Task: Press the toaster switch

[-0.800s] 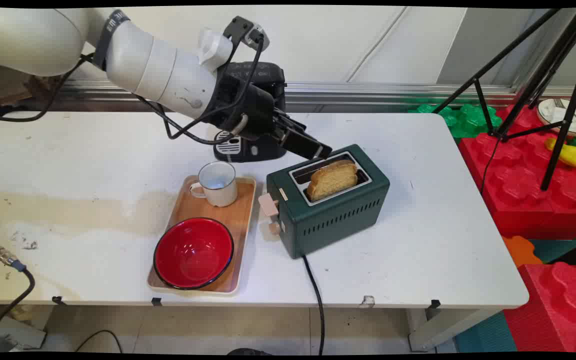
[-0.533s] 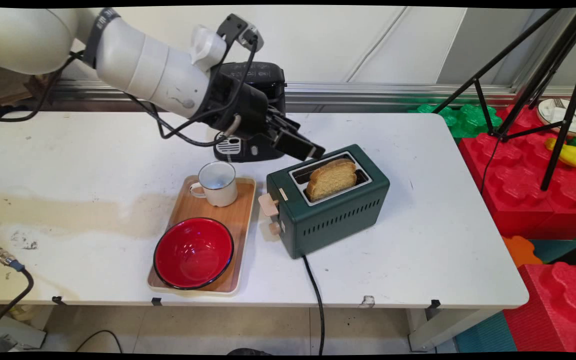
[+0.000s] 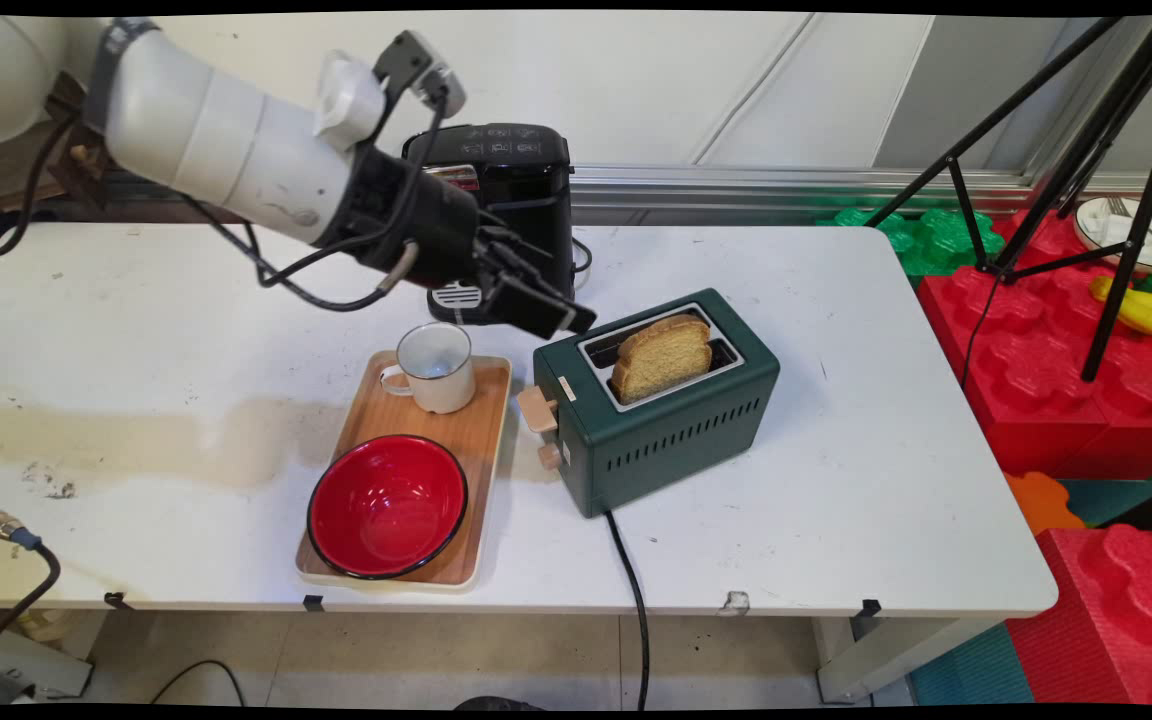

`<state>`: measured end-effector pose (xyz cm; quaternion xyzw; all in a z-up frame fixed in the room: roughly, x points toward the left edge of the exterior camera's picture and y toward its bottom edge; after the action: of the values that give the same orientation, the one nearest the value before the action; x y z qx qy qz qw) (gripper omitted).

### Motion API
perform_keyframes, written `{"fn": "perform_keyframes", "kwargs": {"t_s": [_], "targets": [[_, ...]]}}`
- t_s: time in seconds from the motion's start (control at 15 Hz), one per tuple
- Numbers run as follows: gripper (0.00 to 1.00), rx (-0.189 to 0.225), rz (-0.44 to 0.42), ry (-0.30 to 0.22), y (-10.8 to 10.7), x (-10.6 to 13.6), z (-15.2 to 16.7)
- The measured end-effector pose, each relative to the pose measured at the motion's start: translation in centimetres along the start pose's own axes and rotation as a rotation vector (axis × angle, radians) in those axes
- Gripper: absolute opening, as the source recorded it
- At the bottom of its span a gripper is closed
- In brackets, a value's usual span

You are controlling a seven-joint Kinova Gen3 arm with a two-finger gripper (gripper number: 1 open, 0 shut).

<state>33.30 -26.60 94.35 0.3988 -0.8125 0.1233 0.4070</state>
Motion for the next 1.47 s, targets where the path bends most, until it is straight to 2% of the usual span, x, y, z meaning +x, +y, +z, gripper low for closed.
{"fn": "perform_keyframes", "kwargs": {"t_s": [0.4,1.2,1.27,1.47], "targets": [[1.00,-0.019,0.017,-0.024,-0.5,-2.4,-1.6],[1.00,-0.034,0.045,-0.047,-0.6,-5.4,-2.3],[0.00,-0.037,0.049,-0.048,-0.6,-5.7,-2.3],[0.00,-0.042,0.057,-0.054,-0.6,-6.3,-2.3]]}}
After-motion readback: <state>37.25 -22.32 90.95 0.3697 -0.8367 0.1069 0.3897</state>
